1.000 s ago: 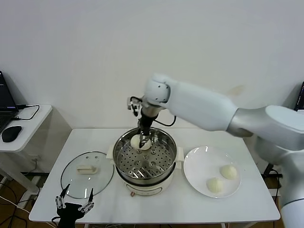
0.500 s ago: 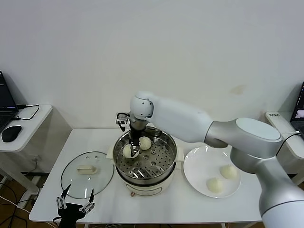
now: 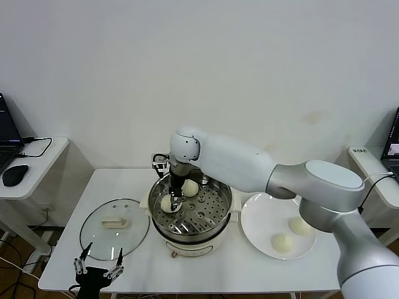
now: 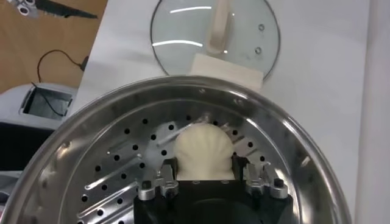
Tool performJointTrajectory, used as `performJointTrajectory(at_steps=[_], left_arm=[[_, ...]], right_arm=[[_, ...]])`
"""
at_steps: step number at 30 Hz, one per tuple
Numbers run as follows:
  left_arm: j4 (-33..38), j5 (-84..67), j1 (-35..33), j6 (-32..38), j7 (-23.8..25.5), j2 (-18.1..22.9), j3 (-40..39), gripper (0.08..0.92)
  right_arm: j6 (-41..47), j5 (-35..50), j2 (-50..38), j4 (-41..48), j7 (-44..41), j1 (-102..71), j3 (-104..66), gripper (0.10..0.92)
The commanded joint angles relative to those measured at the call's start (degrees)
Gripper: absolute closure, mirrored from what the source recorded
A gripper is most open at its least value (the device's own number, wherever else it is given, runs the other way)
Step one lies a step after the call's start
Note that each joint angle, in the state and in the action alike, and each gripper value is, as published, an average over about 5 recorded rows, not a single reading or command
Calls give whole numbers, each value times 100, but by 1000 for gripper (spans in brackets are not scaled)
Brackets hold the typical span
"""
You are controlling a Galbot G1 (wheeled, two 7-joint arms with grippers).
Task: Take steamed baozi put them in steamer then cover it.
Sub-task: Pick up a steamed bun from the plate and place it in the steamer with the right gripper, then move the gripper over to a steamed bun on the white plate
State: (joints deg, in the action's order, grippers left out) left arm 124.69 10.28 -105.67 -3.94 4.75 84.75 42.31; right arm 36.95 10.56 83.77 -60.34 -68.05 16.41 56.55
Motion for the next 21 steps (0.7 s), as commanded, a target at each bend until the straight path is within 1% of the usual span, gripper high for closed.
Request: performJointTrajectory(at_steps=[1, 4, 9, 12, 16, 21], left_arm=[[-3, 9, -9, 3, -1, 13, -16, 177], [2, 20, -18, 4, 3, 28, -40, 177], [16, 20, -22, 2, 11, 40, -36, 177], [25, 20, -25, 0, 12, 36, -34, 177], [63, 24, -39, -4, 21, 31, -40, 177], [130, 24, -97, -15, 36, 33, -29, 177]], right_arm=[[0, -14, -2, -46, 21, -42, -25, 462], [28, -2, -73, -135, 105, -48, -57, 400], [62, 52, -351, -448, 138, 44, -169, 259], [89, 137, -685, -835, 137, 153, -242, 213], [108, 209, -1320, -1517, 112, 283, -395, 203], [-143, 226, -2598, -2497, -349, 501, -679, 203]])
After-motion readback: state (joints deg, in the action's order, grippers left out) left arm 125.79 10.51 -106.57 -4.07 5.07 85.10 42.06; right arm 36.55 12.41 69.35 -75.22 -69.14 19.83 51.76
